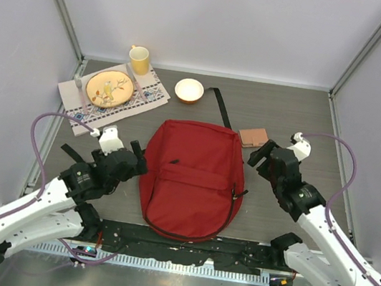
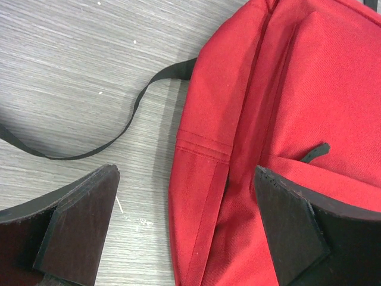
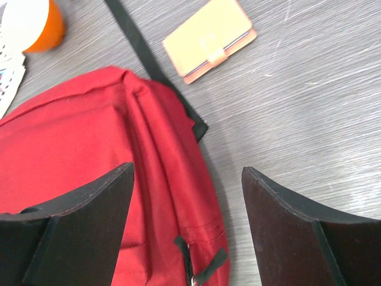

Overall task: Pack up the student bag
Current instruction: Unzip the student bag at the center of the board, then pick up the personal item from the center of the board.

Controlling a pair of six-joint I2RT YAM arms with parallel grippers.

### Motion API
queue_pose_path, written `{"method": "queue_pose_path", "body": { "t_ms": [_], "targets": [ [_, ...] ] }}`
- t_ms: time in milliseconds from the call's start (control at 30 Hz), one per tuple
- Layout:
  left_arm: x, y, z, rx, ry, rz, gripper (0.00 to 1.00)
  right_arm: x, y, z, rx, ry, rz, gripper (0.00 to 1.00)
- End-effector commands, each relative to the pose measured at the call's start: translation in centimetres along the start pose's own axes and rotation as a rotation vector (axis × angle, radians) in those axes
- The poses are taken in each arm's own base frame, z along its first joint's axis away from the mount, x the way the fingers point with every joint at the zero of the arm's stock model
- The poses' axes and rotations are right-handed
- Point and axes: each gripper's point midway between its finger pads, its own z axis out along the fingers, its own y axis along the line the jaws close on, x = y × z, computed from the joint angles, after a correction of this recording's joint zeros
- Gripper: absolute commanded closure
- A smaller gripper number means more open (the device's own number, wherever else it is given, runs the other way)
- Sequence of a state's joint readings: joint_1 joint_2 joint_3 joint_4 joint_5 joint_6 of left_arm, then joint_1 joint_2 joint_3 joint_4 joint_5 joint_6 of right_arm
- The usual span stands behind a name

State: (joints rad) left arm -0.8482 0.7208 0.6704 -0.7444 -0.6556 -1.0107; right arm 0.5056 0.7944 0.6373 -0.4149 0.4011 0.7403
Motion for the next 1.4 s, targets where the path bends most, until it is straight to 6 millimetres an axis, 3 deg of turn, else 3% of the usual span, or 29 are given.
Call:
{"method": "queue_pose_path", "body": {
  "t_ms": [0, 133, 267, 333, 500, 767, 933, 1000, 1033, 1100, 1167, 1200, 1267, 1300, 1367],
  "targets": [
    [0.2, -0.2, 0.0, 0.023, 0.005, -0.024, 0.00, -3.2, -0.2, 1.0, 0.074, -0.058, -0.020, 0.21],
    [0.2, -2.0, -0.2, 0.102, 0.021, -0.024, 0.00, -3.4, 0.2, 2.5, 0.036, 0.010, 0.011, 0.21],
    [0.1, -4.1, -0.2, 0.186, 0.031, 0.000, 0.00, -2.9, 5.3, 2.3, -0.230, 0.072, -0.002, 0.24],
    [0.0, -5.4, -0.3, 0.238, 0.035, 0.019, 0.00, -2.0, 5.5, 2.7, -0.241, 0.107, 0.020, 0.25],
    [0.4, -8.8, 0.3, 0.309, 0.093, 0.121, 0.00, -0.2, 4.0, 3.4, -0.188, 0.144, 0.025, 0.24],
    [0.8, -9.4, 1.5, 0.220, 0.165, 0.225, 0.00, -1.0, -1.1, 6.7, 0.019, 0.142, 0.122, 0.19],
    [0.6, -8.8, 0.9, 0.232, 0.147, 0.187, 0.00, -3.8, -3.3, 9.8, 0.014, 0.086, 0.242, 0.19],
    [0.5, -8.4, 0.8, 0.226, 0.137, 0.173, 0.00, -4.1, -4.4, 11.2, 0.030, 0.083, 0.261, 0.19],
    [0.4, -8.1, 0.6, 0.228, 0.131, 0.166, 0.00, -6.2, -5.0, 12.1, 0.005, 0.013, 0.284, 0.19],
    [0.4, -7.9, 0.4, 0.234, 0.124, 0.153, 0.00, -6.0, -5.4, 13.7, -0.041, 0.028, 0.315, 0.19],
    [0.5, -7.7, 0.3, 0.242, 0.123, 0.149, 0.00, -8.9, -5.5, 14.9, -0.102, -0.043, 0.312, 0.19],
    [0.5, -7.7, 0.2, 0.241, 0.122, 0.146, 0.00, -8.1, -6.4, 16.4, -0.086, -0.009, 0.315, 0.20],
    [0.8, -7.4, 0.4, 0.234, 0.125, 0.150, 0.00, -9.5, -6.2, 18.1, -0.117, -0.014, 0.308, 0.20],
    [0.7, -7.4, 0.4, 0.235, 0.124, 0.149, 0.00, -8.5, -6.5, 19.5, -0.125, 0.028, 0.314, 0.23],
    [0.9, -7.4, 0.4, 0.234, 0.132, 0.155, 0.00, -9.3, -4.9, 20.6, -0.209, 0.052, 0.309, 0.24]
  ]
}}
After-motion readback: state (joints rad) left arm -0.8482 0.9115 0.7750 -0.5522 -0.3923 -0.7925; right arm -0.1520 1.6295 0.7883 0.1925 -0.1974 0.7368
